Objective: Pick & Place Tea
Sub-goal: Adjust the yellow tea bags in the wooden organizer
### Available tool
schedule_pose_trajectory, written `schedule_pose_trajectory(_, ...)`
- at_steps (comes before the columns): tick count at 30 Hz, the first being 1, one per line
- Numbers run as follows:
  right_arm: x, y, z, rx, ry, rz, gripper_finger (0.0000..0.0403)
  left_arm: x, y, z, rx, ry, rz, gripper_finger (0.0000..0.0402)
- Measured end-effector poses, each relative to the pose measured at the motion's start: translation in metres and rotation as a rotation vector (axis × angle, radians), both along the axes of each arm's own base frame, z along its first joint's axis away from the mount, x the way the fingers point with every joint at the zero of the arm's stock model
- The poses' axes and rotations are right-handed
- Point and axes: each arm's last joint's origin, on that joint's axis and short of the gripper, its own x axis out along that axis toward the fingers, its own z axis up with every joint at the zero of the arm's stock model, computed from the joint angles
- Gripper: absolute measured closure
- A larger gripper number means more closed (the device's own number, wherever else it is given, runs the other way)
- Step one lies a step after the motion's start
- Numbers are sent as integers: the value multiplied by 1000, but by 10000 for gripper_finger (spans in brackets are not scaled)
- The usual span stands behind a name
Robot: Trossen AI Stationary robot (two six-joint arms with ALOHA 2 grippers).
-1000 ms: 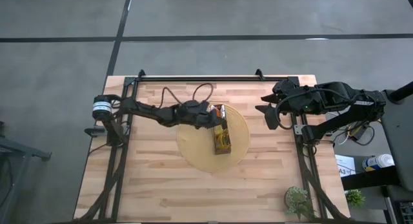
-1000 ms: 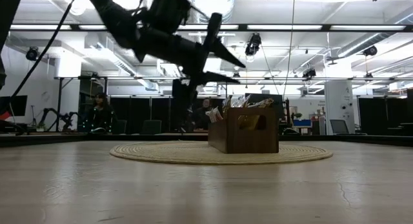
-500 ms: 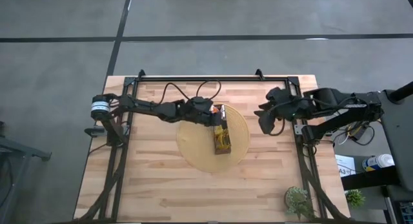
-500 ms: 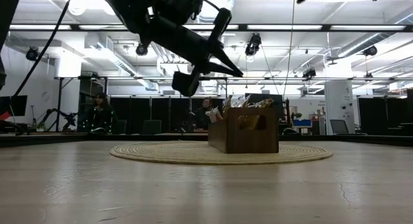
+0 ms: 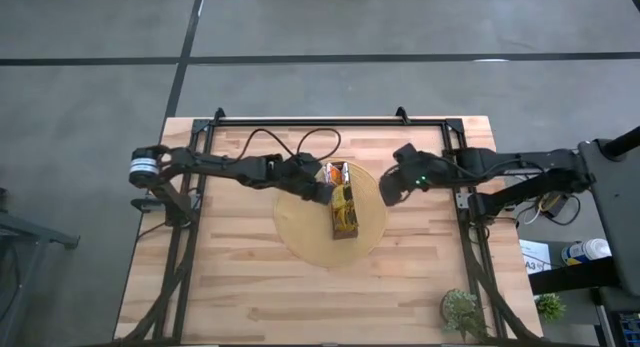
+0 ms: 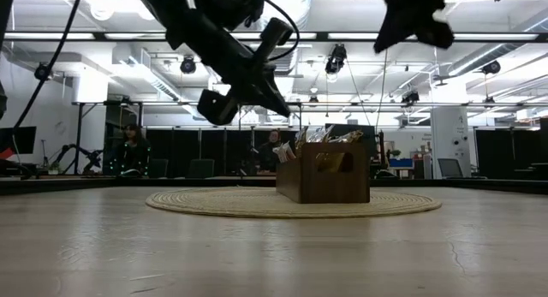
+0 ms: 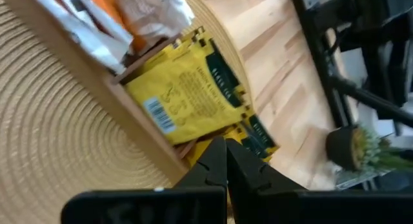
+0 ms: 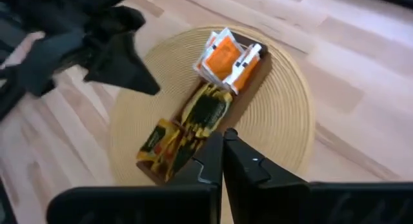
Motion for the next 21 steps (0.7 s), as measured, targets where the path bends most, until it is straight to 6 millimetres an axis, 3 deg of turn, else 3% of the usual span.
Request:
schedule_pose_trajectory(7, 9, -22, -43, 106, 16, -32, 395, -19, -3, 3, 39, 54, -38, 401)
schedule_pose_trajectory(21, 60, -43, -108, 228, 125, 11, 395, -82, -8, 8, 96, 13, 49, 401)
